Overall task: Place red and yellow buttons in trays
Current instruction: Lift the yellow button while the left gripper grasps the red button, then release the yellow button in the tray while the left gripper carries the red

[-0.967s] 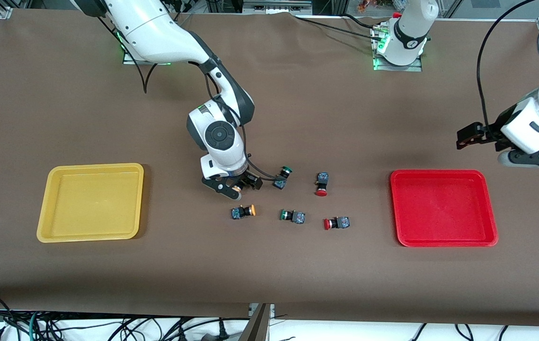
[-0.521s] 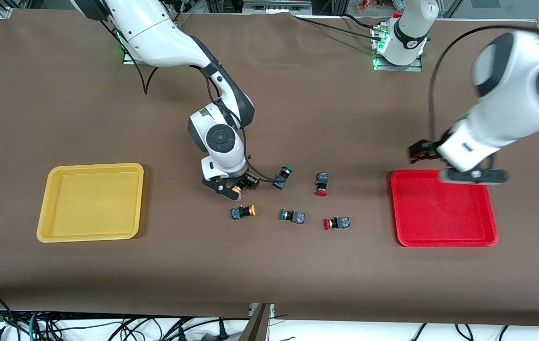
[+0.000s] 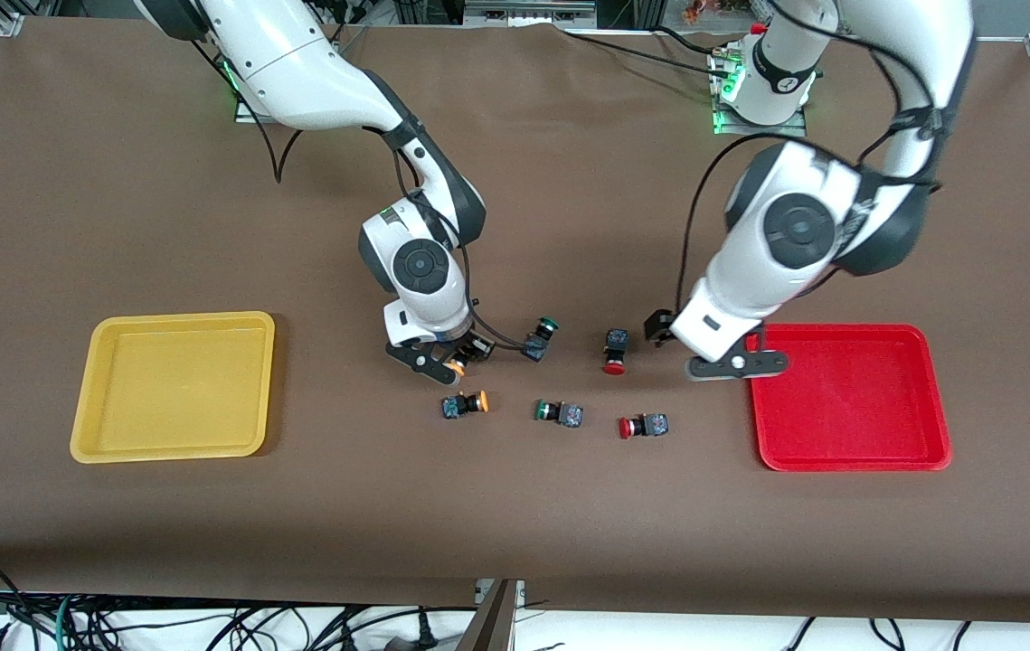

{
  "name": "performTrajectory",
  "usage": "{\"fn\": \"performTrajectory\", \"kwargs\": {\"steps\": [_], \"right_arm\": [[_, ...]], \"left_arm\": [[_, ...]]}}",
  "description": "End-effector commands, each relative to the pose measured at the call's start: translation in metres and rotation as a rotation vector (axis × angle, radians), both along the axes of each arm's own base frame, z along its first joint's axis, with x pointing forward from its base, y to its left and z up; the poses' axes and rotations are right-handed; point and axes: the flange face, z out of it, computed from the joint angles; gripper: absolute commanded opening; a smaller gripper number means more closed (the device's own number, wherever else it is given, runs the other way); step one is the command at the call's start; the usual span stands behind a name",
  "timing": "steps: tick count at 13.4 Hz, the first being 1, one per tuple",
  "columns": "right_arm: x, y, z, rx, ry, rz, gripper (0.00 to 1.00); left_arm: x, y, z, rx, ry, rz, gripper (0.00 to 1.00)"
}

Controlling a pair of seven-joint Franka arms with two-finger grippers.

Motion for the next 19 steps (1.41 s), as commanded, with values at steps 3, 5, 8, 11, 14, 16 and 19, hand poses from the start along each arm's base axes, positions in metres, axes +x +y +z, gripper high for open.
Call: {"fn": "performTrajectory", "kwargs": {"steps": [3,5,8,11,14,16,19], "right_arm": [[0.029,-0.052,0.06,-0.022,0.028,0.138,0.08],[0.043,-0.095,0.085,-0.047,0.081,0.234,0.08],[0.067,-0.168,0.108,-0.052,0.123,0.343,0.08],[0.085,-0.259,0.114,-0.042,0.192,0.446,0.08],[0.099,-0.341,0.113,-0.049,0.196,0.545,0.08],[0.103,-0.387,0.108,-0.05,0.203,0.593,0.08],[0.103,-0.449,0.102,-0.037,0.206,0.61,0.08]], "left_arm": [[0.002,-0.033,-0.073,-0.006,-0.016,-0.004,1.0],[-0.003,-0.041,-0.105,0.031,-0.021,-0.017,1.0],[-0.012,-0.049,-0.134,0.064,-0.012,-0.02,1.0],[-0.023,-0.058,-0.153,0.068,0.009,-0.04,1.0],[-0.035,-0.072,-0.167,0.077,0.027,-0.075,1.0],[-0.038,-0.075,-0.175,0.078,0.032,-0.083,1.0],[-0.037,-0.073,-0.176,0.079,0.035,-0.075,0.5]]}}
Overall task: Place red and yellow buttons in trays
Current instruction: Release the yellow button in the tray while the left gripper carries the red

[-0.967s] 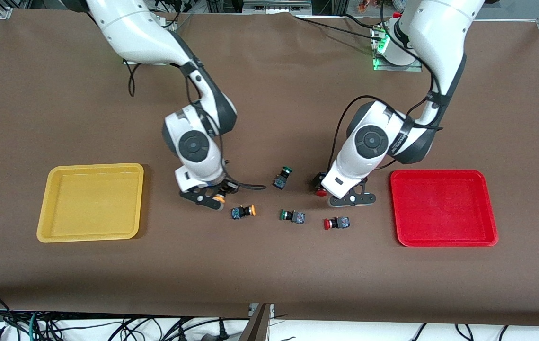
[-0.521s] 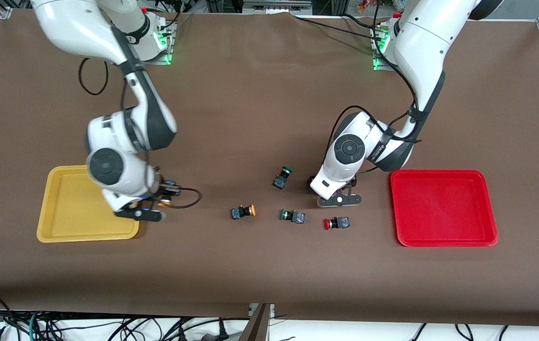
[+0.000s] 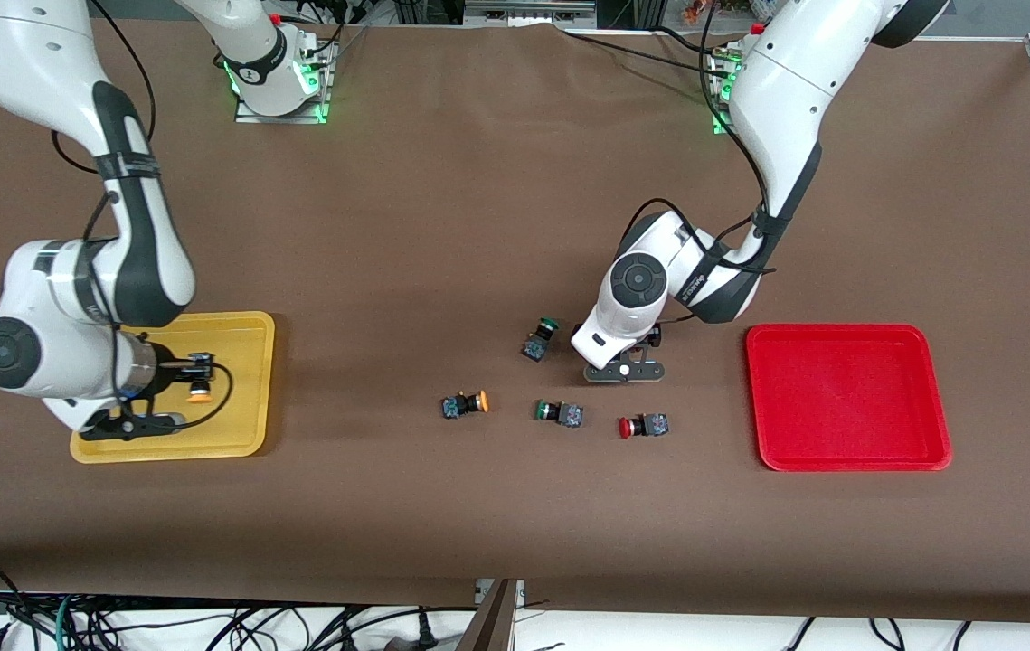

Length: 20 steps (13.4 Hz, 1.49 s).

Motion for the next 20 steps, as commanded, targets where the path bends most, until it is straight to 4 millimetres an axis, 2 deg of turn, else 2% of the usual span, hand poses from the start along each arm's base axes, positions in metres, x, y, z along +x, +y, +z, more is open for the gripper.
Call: {"fn": "performTrajectory", "kwargs": {"steps": [1,2,4,6,7,8,11,12,13,15,16,17,18,20], "right_arm": [[-0.003,-0.044,-0.007,0.017,0.013,0.04,0.08],[-0.003,-0.06,-0.012,0.019,0.011,0.052,0.08],[-0.004,-0.083,-0.026,0.027,0.009,0.078,0.08],[-0.006,-0.11,-0.041,0.034,0.004,0.106,0.08],[-0.007,-0.122,-0.048,0.037,-0.004,0.12,0.09],[-0.008,-0.133,-0.054,0.039,-0.008,0.129,0.09],[-0.003,-0.141,-0.066,0.028,-0.05,0.139,0.1],[-0.003,-0.149,-0.072,0.027,-0.065,0.162,0.1],[-0.002,-0.152,-0.074,0.029,-0.072,0.186,0.1],[-0.003,-0.152,-0.076,0.03,-0.069,0.189,0.15],[-0.003,-0.151,-0.078,0.031,-0.068,0.191,0.25],[-0.003,-0.151,-0.08,0.034,-0.066,0.185,0.5],[-0.003,-0.15,-0.081,0.038,-0.064,0.179,0.67],[-0.003,-0.144,-0.08,0.046,-0.059,0.171,0.81]], "left_arm": [[0.002,0.002,0.001,0.013,-0.022,0.003,0.28],[0.003,0.004,0.003,0.014,-0.021,0.007,0.17],[0.006,0.006,0.006,0.012,-0.025,0.013,0.07],[0.009,0.006,0.011,0.008,-0.031,0.023,0.07],[0.013,0.01,0.02,0.013,-0.03,0.031,0.06],[0.019,0.021,0.041,0.021,-0.024,0.046,0.04],[0.047,0.084,0.115,-0.035,-0.014,0.134,0.04],[0.055,0.115,0.131,-0.042,-0.003,0.148,0.04],[0.062,0.146,0.14,-0.042,0.017,0.182,0.04],[0.078,0.215,0.141,-0.043,0.025,0.212,0.04],[0.082,0.24,0.139,-0.046,0.027,0.215,0.04],[0.086,0.266,0.132,-0.045,0.031,0.217,0.04],[0.088,0.294,0.122,-0.043,0.04,0.197,0.04],[0.091,0.342,0.094,-0.063,0.066,0.139,0.05]]}}
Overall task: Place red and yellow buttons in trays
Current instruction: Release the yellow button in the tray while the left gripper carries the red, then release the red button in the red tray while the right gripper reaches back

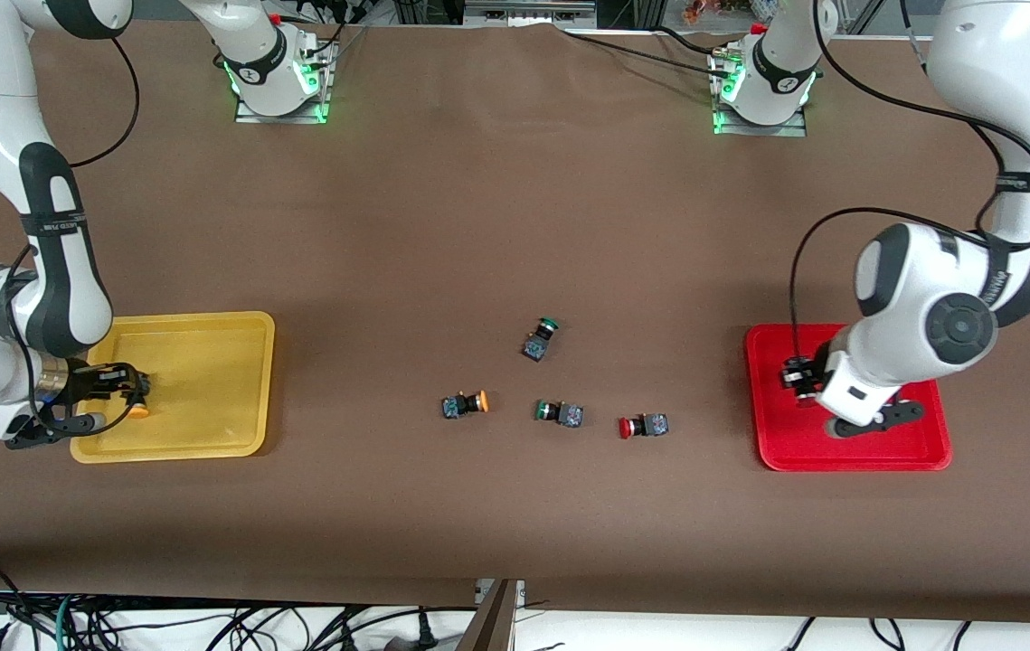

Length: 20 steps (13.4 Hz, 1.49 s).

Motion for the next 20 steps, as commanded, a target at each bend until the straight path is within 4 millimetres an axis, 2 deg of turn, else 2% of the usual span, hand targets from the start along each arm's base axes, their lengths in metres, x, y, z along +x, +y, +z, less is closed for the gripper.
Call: {"fn": "performTrajectory", "kwargs": {"steps": [1,4,6,7,8,9,10,12,15,16,18,19,20], "right_arm": [[0.0,0.008,0.004,0.021,-0.003,0.004,0.9],[0.008,0.038,0.022,0.05,-0.021,0.026,0.92],[0.013,0.077,0.026,0.057,-0.028,-0.032,0.92],[0.015,0.102,0.026,0.051,-0.027,-0.073,0.92],[0.017,0.128,0.028,0.045,-0.03,-0.125,0.92],[0.017,0.153,0.03,0.038,-0.032,-0.175,0.92],[0.017,0.177,0.031,0.034,-0.034,-0.206,0.92],[0.014,0.225,0.03,0.023,-0.039,-0.311,0.92],[0.004,0.307,0.027,0.009,-0.062,-0.485,0.92],[0.003,0.333,0.025,0.022,-0.097,-0.547,0.92],[-0.004,0.378,0.019,0.048,-0.147,-0.643,0.93],[-0.007,0.394,0.014,0.059,-0.159,-0.675,0.98],[-0.011,0.411,0.013,0.073,-0.177,-0.688,0.99]], "left_arm": [[0.002,0.034,-0.034,-0.042,0.003,-0.055,0.05],[0.004,0.043,-0.073,-0.049,-0.012,-0.044,0.06],[0.005,0.042,-0.087,-0.043,-0.019,-0.05,0.09],[0.004,0.042,-0.092,-0.042,-0.014,-0.053,0.19],[0.004,0.042,-0.094,-0.034,-0.014,-0.064,0.59],[0.005,0.044,-0.092,-0.016,-0.018,-0.077,0.95],[0.005,0.044,-0.092,-0.013,-0.018,-0.076,1.0],[0.007,0.046,-0.077,-0.006,-0.025,-0.066,1.0],[0.009,0.044,-0.006,0.021,-0.061,-0.076,1.0],[0.01,0.042,0.009,0.025,-0.082,-0.077,1.0],[0.016,0.036,0.022,0.022,-0.114,-0.079,1.0],[0.023,0.028,0.033,0.016,-0.137,-0.082,1.0],[0.023,0.013,0.034,0.012,-0.138,-0.09,1.0]]}}
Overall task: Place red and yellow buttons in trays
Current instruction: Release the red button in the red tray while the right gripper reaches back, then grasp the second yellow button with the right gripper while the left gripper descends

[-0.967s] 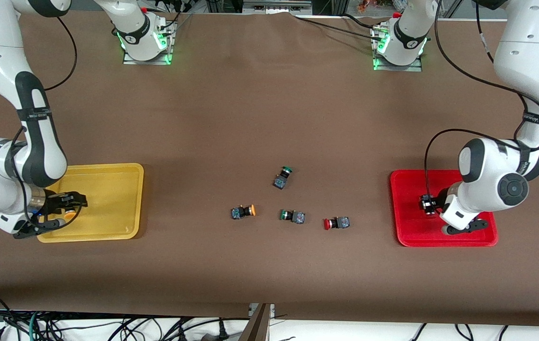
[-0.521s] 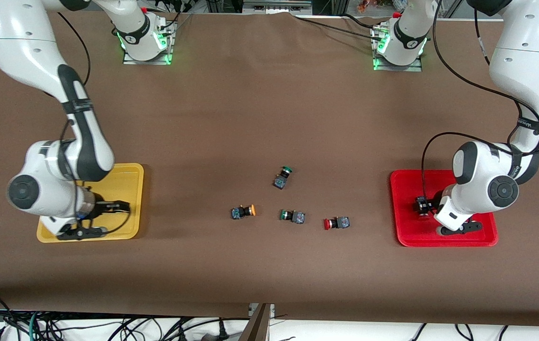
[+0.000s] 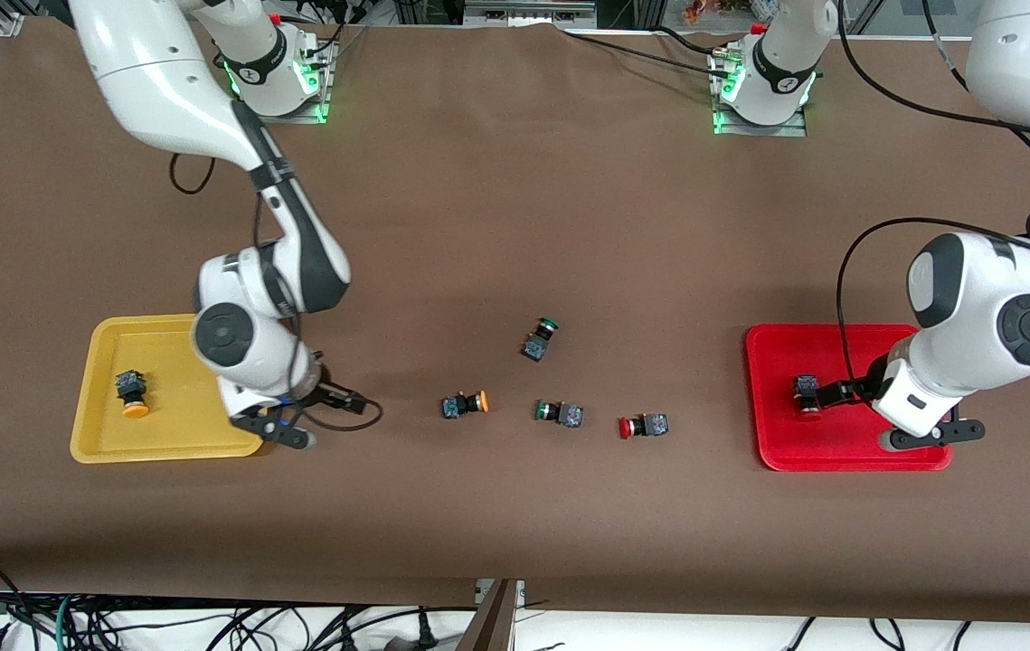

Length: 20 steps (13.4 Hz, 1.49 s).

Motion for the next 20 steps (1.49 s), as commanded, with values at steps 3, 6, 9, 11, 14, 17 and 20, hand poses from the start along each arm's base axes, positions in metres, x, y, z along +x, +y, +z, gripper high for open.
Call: {"fn": "performTrajectory", "kwargs": {"steps": [3,6,9,11,14,17,20], "right_arm": [[-0.008,0.058,-0.011,0.04,-0.073,-0.158,0.99],[-0.013,0.097,-0.015,0.079,-0.095,-0.294,0.99],[-0.015,0.127,-0.027,0.096,-0.105,-0.427,0.99],[-0.021,0.147,-0.04,0.082,-0.12,-0.456,0.99],[-0.016,0.163,-0.042,0.109,-0.137,-0.505,1.0],[-0.014,0.167,-0.048,0.12,-0.138,-0.539,1.0],[-0.017,0.174,-0.06,0.118,-0.131,-0.556,1.0]], "left_arm": [[0.003,-0.093,-0.005,-0.005,0.0,-0.038,1.0],[0.007,-0.163,-0.015,-0.019,-0.011,-0.073,1.0],[0.01,-0.205,-0.023,-0.034,-0.019,-0.122,1.0],[0.012,-0.203,-0.027,-0.03,-0.02,-0.158,1.0],[0.007,-0.221,-0.021,-0.013,-0.032,-0.477,1.0],[0.001,-0.24,-0.022,0.033,-0.035,-0.769,1.0],[-0.002,-0.249,-0.024,0.058,-0.03,-1.024,1.0]]}}
